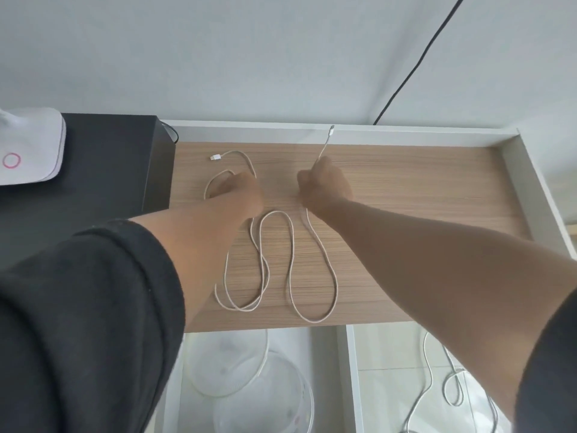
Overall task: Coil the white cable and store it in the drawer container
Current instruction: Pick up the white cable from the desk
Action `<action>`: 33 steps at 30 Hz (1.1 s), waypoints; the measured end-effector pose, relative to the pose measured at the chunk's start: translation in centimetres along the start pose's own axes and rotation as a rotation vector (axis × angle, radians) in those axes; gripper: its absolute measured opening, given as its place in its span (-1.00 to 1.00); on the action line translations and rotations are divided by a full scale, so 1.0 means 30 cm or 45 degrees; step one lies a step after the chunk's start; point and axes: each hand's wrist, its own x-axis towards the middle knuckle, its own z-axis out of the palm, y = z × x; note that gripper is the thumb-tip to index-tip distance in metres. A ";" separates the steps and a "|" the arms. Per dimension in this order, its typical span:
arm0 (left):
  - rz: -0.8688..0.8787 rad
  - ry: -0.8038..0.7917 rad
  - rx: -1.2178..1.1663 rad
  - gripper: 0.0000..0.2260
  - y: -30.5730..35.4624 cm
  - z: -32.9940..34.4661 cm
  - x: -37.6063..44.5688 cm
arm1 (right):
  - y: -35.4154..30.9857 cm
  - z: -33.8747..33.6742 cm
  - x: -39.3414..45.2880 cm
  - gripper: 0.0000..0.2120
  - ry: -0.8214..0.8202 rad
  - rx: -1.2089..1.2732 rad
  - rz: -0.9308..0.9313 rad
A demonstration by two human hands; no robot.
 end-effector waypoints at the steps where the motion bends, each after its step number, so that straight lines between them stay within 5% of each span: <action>1: 0.011 -0.024 -0.005 -0.78 0.006 0.000 -0.010 | 0.007 -0.003 -0.014 -0.78 -0.013 0.100 -0.022; 4: 0.002 0.050 -0.112 -0.71 0.016 -0.019 -0.052 | 0.020 -0.022 -0.055 -0.75 -0.006 0.346 -0.073; 7: 0.056 0.182 -0.534 -0.69 0.004 -0.076 -0.095 | 0.011 -0.074 -0.087 -0.76 0.000 0.574 -0.013; 13: 0.168 0.237 -1.168 -0.93 -0.036 -0.238 -0.177 | -0.066 -0.211 -0.144 -0.59 0.125 0.649 0.026; 19: 0.130 0.211 -1.905 -0.85 -0.029 -0.392 -0.288 | -0.183 -0.351 -0.267 -0.72 -0.013 1.204 0.128; 25: 0.280 -0.019 -1.793 -0.70 0.011 -0.478 -0.473 | -0.282 -0.491 -0.427 -0.76 -0.055 1.537 0.034; 29: 0.489 -0.241 -1.582 -0.59 0.041 -0.500 -0.615 | -0.322 -0.556 -0.512 -0.75 -0.010 1.502 -0.035; 33: 0.730 -0.238 -1.395 -0.42 0.056 -0.505 -0.697 | -0.316 -0.622 -0.583 -0.77 0.070 1.357 -0.074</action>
